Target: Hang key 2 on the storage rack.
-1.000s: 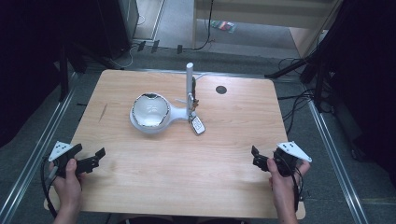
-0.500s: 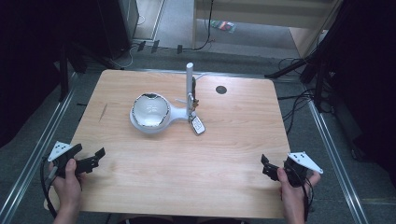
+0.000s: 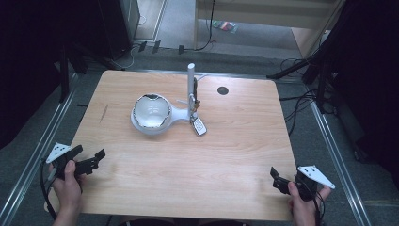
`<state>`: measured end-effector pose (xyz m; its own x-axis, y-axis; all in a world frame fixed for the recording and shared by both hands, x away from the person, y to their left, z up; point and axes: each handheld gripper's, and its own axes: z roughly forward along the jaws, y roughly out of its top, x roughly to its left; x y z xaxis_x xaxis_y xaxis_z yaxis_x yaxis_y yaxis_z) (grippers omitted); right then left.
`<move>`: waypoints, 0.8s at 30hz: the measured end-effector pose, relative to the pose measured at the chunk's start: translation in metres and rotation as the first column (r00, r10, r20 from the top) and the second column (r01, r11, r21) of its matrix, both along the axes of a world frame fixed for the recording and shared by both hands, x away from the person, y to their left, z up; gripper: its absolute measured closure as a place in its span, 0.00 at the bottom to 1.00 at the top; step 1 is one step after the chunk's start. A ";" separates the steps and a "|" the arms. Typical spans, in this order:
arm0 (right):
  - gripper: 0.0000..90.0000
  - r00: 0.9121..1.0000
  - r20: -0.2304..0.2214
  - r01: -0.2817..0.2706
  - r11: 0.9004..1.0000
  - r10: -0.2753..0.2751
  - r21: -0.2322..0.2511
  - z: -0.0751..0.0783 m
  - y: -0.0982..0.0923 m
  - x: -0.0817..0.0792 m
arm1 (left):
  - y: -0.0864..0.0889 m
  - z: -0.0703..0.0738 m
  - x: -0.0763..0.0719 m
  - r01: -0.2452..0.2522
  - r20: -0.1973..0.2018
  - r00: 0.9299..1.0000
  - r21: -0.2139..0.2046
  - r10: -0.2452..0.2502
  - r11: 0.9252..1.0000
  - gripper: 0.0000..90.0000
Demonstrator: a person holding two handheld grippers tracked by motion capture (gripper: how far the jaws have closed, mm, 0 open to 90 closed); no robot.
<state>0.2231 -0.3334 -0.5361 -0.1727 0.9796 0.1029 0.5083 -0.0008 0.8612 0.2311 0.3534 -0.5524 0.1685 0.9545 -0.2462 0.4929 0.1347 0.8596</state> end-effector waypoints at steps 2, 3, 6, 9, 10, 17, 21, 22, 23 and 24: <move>0.00 1.000 0.002 0.000 1.000 0.000 0.005 -0.001 -0.004 -0.001 | -0.001 0.000 0.000 0.005 0.004 1.000 0.012 -0.005 1.000 0.01; 0.00 1.000 0.001 0.001 1.000 -0.001 0.003 -0.002 -0.007 -0.002 | -0.001 0.000 -0.001 0.009 0.006 1.000 0.017 -0.009 1.000 0.01; 0.00 1.000 0.001 0.006 1.000 -0.006 -0.010 -0.003 -0.015 -0.002 | -0.003 0.001 -0.002 0.012 0.010 1.000 0.035 -0.012 0.999 0.01; 0.00 1.000 0.008 0.016 1.000 -0.016 0.010 -0.005 -0.023 0.000 | -0.006 0.001 -0.003 0.018 0.024 1.000 0.065 -0.019 0.998 0.01; 0.00 1.000 0.006 0.014 1.000 -0.014 0.013 -0.006 -0.024 0.003 | -0.006 0.001 -0.003 0.018 0.024 1.000 0.065 -0.019 0.998 0.01; 0.00 0.999 0.023 -0.023 1.000 0.023 0.000 -0.009 -0.015 0.010 | -0.005 0.001 -0.011 -0.002 0.094 0.996 0.051 -0.003 0.999 0.01; 0.00 0.999 0.031 -0.015 1.000 0.014 0.020 -0.009 -0.018 0.009 | -0.007 0.001 -0.014 -0.027 0.116 0.993 0.065 0.019 0.998 0.01; 0.00 0.999 0.029 -0.021 0.999 0.020 0.028 -0.009 -0.018 0.010 | -0.008 0.001 -0.016 -0.044 0.129 0.991 0.084 0.033 0.995 0.01; 0.00 0.999 0.030 -0.020 0.999 0.019 0.026 -0.010 -0.018 0.010 | -0.009 0.001 -0.016 -0.051 0.132 0.991 0.091 0.039 0.995 0.01; 0.00 0.999 0.030 -0.023 0.999 0.023 0.022 -0.010 -0.018 0.010 | -0.010 0.001 -0.015 -0.059 0.129 0.991 0.099 0.046 0.993 0.01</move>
